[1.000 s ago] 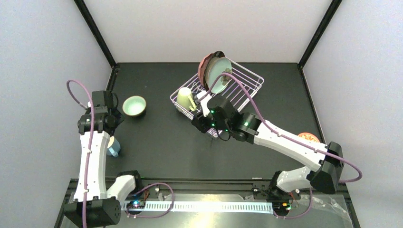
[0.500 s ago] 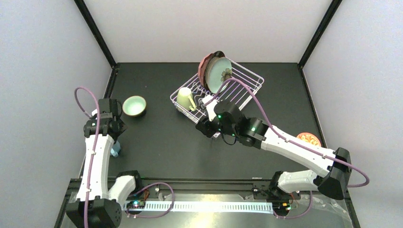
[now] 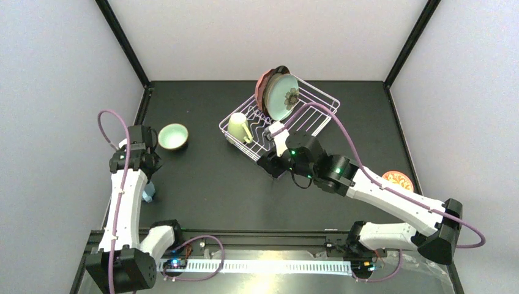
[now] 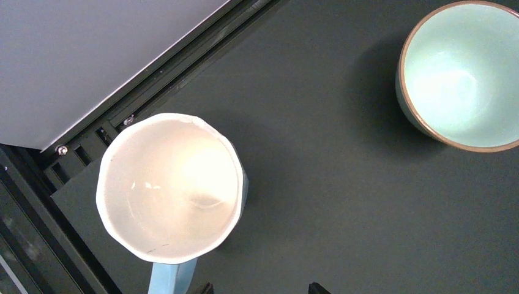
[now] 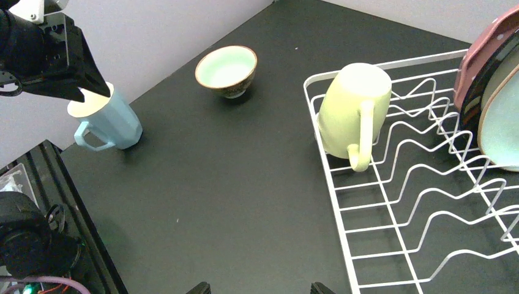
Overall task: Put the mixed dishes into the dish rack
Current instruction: Grab the cup from the center of the board.
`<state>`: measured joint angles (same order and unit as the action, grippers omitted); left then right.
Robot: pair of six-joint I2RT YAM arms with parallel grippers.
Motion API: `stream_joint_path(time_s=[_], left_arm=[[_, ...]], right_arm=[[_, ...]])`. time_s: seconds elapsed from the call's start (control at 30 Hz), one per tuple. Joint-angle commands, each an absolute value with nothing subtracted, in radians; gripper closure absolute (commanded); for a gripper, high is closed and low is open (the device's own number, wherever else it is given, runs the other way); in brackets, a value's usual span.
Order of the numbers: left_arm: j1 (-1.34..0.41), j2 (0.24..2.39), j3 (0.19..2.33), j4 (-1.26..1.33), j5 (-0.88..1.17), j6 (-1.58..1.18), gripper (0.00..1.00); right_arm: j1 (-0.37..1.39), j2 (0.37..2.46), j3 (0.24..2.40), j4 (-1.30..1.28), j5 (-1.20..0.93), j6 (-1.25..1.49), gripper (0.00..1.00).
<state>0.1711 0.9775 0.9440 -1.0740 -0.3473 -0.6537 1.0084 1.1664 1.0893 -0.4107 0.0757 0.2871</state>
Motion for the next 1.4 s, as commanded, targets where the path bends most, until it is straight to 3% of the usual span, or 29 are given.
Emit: stream_joint_path(time_s=[0.0,0.5,0.8,1.37], left_arm=[[0.181,0.972,0.955,-1.068,-0.367,-0.636,0.12],[0.227,0.958,0.888,-1.012,-0.354,-0.599,0.12],[0.362,1.048,0.91,-0.921,-0.275,-0.518,0.12],[0.402,1.171,0.848,-0.796,-0.218,-0.529,0.12]], right_arm=[[1.005,1.144,1.066,-0.428,0.092,0.287,0.06],[1.006,1.12,1.032,-0.418,0.067,0.304,0.06],[1.006,1.13,1.032,-0.408,0.073,0.293,0.06],[1.003,1.207,1.047,-0.368,0.06,0.256,0.06]])
